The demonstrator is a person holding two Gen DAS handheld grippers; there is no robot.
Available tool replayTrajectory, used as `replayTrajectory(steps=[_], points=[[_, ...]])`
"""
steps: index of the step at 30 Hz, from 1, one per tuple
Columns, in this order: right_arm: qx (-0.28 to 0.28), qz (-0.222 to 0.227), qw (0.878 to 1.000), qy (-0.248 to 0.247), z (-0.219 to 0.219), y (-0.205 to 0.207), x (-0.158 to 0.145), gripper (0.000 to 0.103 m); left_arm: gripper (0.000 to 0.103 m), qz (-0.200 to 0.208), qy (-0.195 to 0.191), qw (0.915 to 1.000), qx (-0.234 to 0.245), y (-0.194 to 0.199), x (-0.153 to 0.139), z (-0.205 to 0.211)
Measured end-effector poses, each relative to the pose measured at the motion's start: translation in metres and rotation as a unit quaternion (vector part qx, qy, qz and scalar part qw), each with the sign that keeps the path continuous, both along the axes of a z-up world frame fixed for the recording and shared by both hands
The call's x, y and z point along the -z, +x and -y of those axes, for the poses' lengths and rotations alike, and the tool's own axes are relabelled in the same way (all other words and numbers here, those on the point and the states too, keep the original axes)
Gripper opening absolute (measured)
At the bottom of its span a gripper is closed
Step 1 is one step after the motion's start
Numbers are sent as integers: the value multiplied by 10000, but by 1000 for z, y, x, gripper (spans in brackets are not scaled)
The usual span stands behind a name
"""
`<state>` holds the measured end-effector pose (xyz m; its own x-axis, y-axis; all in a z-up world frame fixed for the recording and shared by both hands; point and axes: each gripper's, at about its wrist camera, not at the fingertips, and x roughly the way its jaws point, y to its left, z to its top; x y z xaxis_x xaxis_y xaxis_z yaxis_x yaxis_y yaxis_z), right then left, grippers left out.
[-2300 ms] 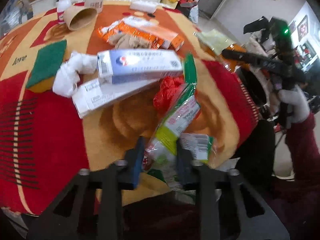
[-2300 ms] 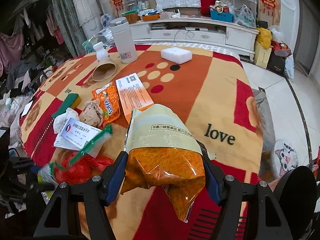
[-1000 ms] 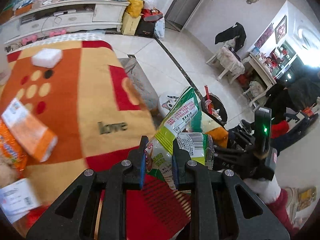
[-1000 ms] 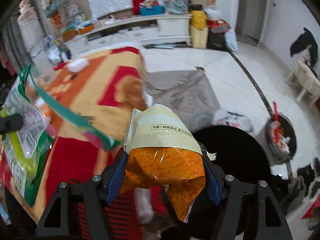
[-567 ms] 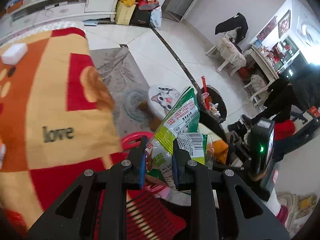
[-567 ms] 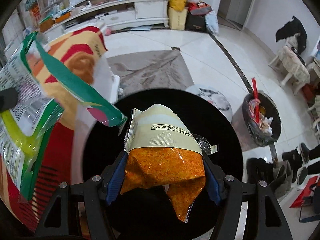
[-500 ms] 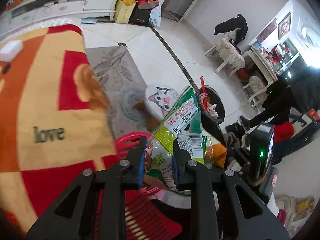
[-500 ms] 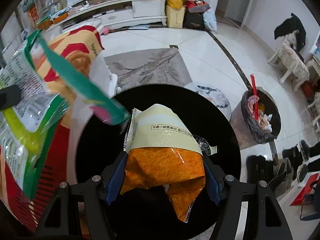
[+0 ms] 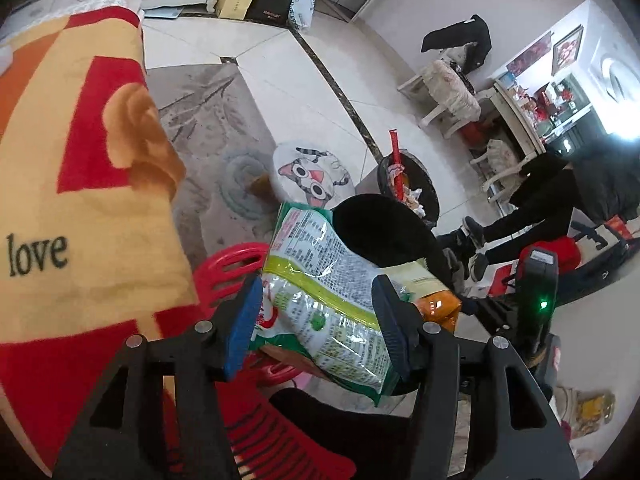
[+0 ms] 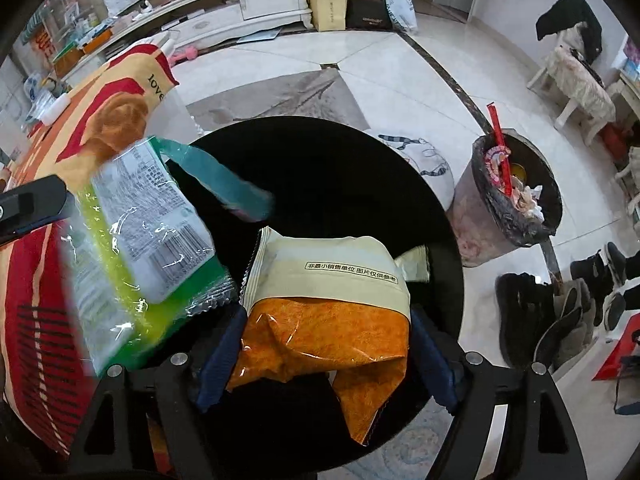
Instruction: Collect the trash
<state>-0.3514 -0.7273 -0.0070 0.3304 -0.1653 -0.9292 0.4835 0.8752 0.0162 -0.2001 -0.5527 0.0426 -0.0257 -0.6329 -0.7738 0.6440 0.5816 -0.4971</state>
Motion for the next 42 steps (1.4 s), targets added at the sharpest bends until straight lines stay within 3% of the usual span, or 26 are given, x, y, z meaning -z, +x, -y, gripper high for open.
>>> replayTrajectory(steps=[6,13,21,27,31,37,42], points=[[-116,1,9998,-153,-8,-2,-15,83,55,-10,-25,10000,26,0,3,-1],[-97,309,9994,-95,-12,-3,-28,83,55,-51,-20,10000,10,2,4,-10],[-202,675,9975,77,-27,6,-42,83,55,8,-56,9999,-91,4,-11,-32],[-323,794,9963,-25,-42,14,-53,83,55,267,-70,9996,-114,9,-31,-65],[-457,864,9952,-84,-58,20,-63,83,56,308,-313,9988,-206,15,-41,-100],[-590,1016,9931,-46,-80,31,-77,83,66,57,-784,9959,-447,22,-68,-141],[-746,994,9922,65,-100,42,-73,83,67,204,-916,9942,-534,22,-92,-167]])
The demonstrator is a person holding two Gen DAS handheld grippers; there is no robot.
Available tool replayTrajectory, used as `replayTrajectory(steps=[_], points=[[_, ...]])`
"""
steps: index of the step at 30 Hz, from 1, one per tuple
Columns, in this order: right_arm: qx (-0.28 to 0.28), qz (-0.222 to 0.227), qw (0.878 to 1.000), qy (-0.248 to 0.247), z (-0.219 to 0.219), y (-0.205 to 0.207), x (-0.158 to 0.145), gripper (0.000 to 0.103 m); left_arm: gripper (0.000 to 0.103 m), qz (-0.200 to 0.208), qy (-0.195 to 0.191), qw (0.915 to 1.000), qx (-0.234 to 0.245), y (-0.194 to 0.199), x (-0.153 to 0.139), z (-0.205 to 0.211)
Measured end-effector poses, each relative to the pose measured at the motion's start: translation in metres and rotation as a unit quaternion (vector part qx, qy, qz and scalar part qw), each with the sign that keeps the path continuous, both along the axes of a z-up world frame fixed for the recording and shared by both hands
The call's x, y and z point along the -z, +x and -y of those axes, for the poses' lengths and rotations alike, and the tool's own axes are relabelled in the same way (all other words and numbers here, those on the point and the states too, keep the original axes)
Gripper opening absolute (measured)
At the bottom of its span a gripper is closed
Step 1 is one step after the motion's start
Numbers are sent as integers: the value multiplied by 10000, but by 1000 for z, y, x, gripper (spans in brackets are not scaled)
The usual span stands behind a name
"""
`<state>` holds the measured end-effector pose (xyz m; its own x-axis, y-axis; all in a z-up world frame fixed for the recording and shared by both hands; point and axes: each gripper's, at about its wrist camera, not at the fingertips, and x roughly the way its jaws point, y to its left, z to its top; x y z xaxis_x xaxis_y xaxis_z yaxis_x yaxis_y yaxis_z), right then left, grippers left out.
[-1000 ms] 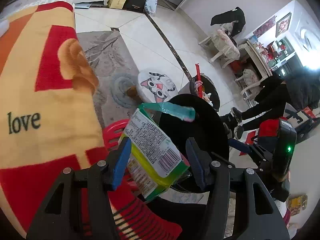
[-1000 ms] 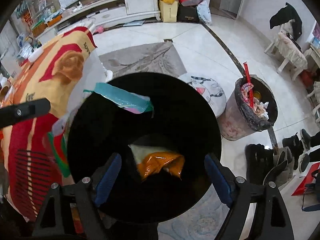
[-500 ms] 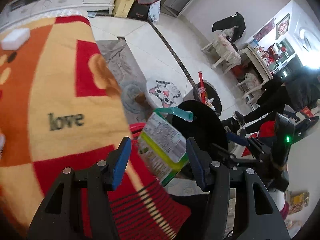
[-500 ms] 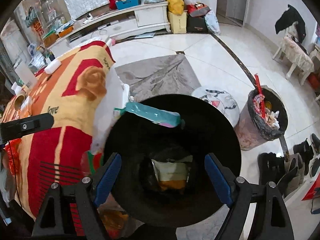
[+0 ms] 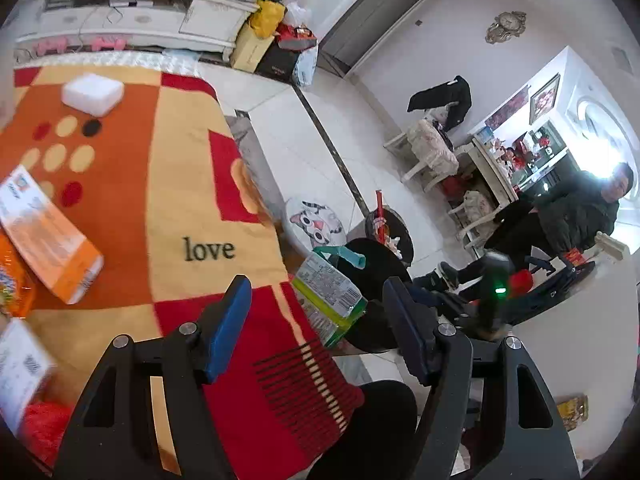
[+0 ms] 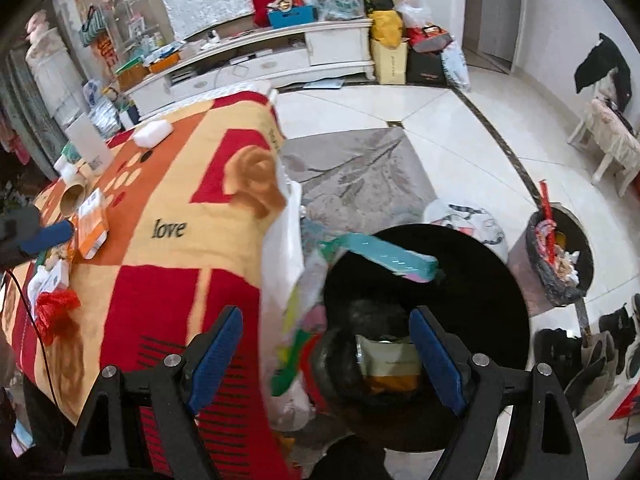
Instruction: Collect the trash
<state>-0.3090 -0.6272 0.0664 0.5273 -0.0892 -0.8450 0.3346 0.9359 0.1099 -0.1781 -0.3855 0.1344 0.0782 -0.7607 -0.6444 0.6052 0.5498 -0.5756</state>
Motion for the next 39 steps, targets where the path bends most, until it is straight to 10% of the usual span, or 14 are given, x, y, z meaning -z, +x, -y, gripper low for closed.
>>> replayTrajectory(steps=[3,7,15,23,29,33,39], points=[[-9,-173,9997,189,-4,8,21,83,67,97,12,10000,-21,-3,-9,-14],[92,-180,9973,702,5,11,44,27,67,144,42,9998,-103,-4,-12,-33],[-44,480,9975,519,5,-5,2,15,67,304,52,9992,-271,0,-23,-66],[575,539,9950,-614,35,-21,-44,14,67,502,-134,9962,-694,11,-39,-111],[469,-637,9952,-568,51,-6,7,14,67,459,-47,9957,-797,15,-29,-127],[394,-526,9971,-390,43,-6,16,58,67,458,10,9954,-844,17,-25,-140],[71,-120,9986,-517,7,0,-6,61,67,559,130,9931,-1024,22,-22,-165]])
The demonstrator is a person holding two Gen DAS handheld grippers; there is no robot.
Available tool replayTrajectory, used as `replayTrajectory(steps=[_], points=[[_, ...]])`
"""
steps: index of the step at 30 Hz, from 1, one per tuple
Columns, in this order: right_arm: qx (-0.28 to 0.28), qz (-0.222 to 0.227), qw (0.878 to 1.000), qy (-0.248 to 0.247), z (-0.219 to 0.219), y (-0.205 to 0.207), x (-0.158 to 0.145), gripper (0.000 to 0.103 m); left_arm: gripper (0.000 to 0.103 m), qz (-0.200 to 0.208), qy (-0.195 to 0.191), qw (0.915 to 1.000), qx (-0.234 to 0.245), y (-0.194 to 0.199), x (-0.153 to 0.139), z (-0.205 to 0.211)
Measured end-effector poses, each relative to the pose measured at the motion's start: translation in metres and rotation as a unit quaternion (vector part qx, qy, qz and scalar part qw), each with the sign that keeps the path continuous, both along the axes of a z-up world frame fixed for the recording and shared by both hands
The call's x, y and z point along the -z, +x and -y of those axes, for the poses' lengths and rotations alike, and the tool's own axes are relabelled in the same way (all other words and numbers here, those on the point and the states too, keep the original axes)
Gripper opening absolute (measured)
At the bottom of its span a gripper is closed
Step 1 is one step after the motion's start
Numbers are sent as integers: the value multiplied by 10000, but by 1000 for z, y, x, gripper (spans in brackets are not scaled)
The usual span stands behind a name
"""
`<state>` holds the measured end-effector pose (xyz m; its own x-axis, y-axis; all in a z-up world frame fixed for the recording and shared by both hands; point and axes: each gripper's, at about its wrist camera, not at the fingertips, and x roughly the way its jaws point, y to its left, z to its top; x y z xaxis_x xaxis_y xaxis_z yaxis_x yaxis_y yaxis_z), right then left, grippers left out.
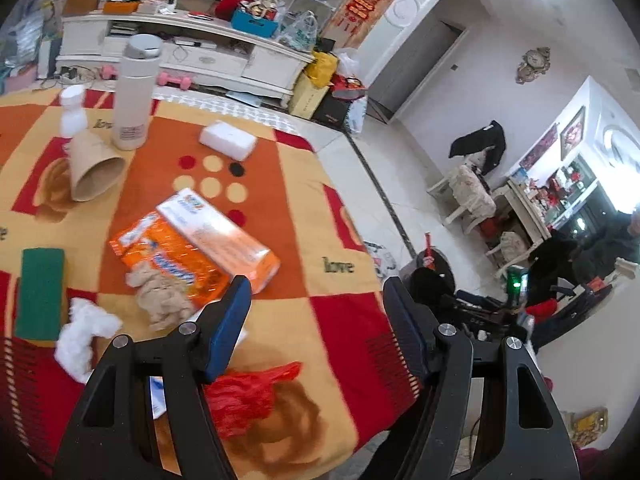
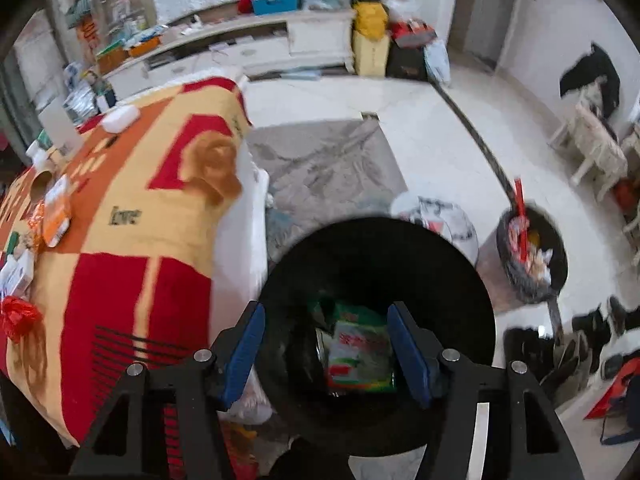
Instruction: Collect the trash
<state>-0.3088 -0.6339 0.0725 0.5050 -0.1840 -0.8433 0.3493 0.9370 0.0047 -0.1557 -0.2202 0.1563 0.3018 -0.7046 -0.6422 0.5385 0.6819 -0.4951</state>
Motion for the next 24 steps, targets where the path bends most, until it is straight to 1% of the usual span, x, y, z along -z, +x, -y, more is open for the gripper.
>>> replayTrajectory(steps=[3,7,11,14,17,20,22,24], points=[[-370,184,9991,-8,-29,9,-8,62,67,0,208,9998,-41,-2,9,-14],[-1029,333,9941,10,-86,30,-15,63,67,-63,461,9989,-113,-4,26,-31],[-1483,450,9876,271,-131,51,-14,63,67,141,1027,9945,-149,-8,46,-45],[-1808,484,9812,471,-164,72,-11,63,67,166,1265,9918,4,-6,62,-50],[-1978,509,9776,507,-189,87,-9,63,67,74,1457,9892,167,-1,79,-51],[-1986,547,9761,689,-203,112,-7,64,67,16,1514,9873,479,1,91,-44],[-2005,522,9753,764,-210,126,-7,64,67,61,1607,9852,589,2,97,-39],[-2091,473,9740,732,-219,144,-6,66,67,228,1699,9832,620,5,99,-33]])
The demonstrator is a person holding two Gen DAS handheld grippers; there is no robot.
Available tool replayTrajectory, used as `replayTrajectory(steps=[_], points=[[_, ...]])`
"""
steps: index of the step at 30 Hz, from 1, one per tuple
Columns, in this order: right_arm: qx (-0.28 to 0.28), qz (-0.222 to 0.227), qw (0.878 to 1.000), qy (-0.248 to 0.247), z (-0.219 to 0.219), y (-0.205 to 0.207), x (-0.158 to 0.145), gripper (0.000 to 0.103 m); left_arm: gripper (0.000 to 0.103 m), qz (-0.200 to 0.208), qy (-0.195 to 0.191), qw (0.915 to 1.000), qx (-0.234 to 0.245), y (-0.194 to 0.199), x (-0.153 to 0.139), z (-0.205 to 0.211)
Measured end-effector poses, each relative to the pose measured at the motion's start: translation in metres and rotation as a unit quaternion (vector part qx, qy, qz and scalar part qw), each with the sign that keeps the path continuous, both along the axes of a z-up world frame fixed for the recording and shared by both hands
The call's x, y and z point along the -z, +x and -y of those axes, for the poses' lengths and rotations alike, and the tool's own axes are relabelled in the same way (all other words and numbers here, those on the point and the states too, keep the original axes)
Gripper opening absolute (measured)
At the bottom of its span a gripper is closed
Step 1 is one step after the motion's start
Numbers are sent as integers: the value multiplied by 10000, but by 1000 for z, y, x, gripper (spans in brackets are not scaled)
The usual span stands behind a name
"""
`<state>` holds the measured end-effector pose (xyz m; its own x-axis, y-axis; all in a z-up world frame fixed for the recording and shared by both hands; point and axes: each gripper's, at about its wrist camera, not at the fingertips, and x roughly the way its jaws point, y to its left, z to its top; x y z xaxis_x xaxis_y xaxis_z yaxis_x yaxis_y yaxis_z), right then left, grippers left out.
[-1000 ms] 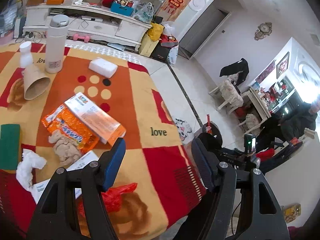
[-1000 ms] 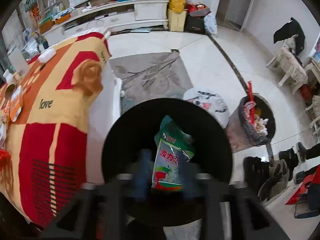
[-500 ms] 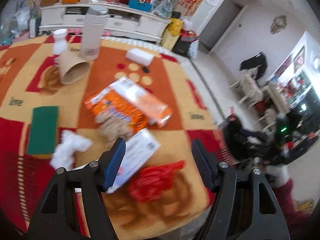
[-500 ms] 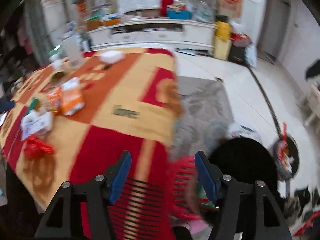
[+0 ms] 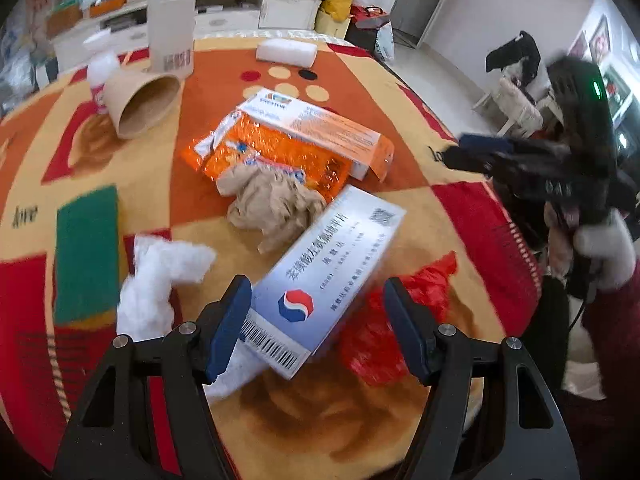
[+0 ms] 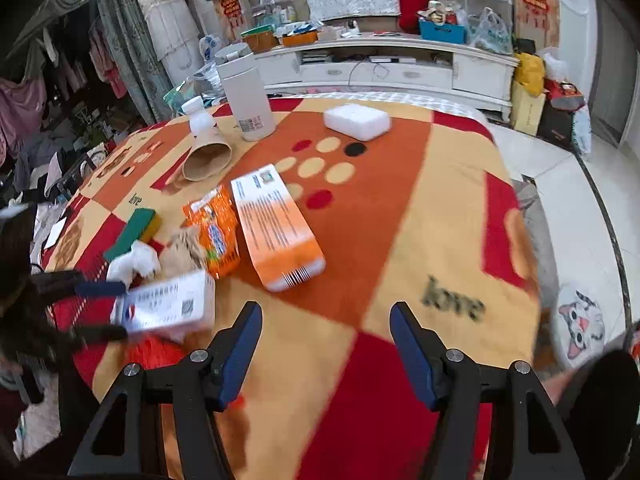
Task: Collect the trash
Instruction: 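Move both open grippers back over the table, then grasp the white medicine box with the left gripper while the right grasps the orange-white Crestor box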
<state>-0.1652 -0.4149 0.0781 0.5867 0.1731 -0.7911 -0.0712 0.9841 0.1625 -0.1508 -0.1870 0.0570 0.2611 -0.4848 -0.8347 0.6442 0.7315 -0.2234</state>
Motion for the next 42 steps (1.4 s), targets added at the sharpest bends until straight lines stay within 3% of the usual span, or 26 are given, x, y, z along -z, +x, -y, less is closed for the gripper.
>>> replayTrajectory(steps=[13,16,19,21,23,25,27,31,36,42], points=[[-579,-580,9960,-362,-42,107,32,69,67,135,610,9955,718,12,18,45],[-700,-613,9953,-264,-48,126,39,69,66,-65,539,9962,677,17,21,46],[-759,-643,9950,-111,-55,133,41,69,59,-267,343,9979,488,23,21,37],[-833,-669,9940,-239,-62,130,43,69,55,-321,234,9986,349,24,20,32],[-868,-634,9932,-441,-67,129,46,69,43,-329,76,9994,103,24,17,27],[-743,-672,9932,-593,-61,125,50,63,38,-378,-22,9992,-118,24,15,22],[-573,-638,9954,-437,-46,114,49,63,34,-379,-106,9988,-307,22,13,16],[-247,-674,9968,-353,-11,80,43,61,35,-279,-29,9993,-228,13,13,18],[-19,-817,9957,-443,15,35,43,61,53,-144,275,9994,145,5,15,31],[65,-937,9940,-560,20,12,53,63,55,214,1016,9940,331,3,20,58]])
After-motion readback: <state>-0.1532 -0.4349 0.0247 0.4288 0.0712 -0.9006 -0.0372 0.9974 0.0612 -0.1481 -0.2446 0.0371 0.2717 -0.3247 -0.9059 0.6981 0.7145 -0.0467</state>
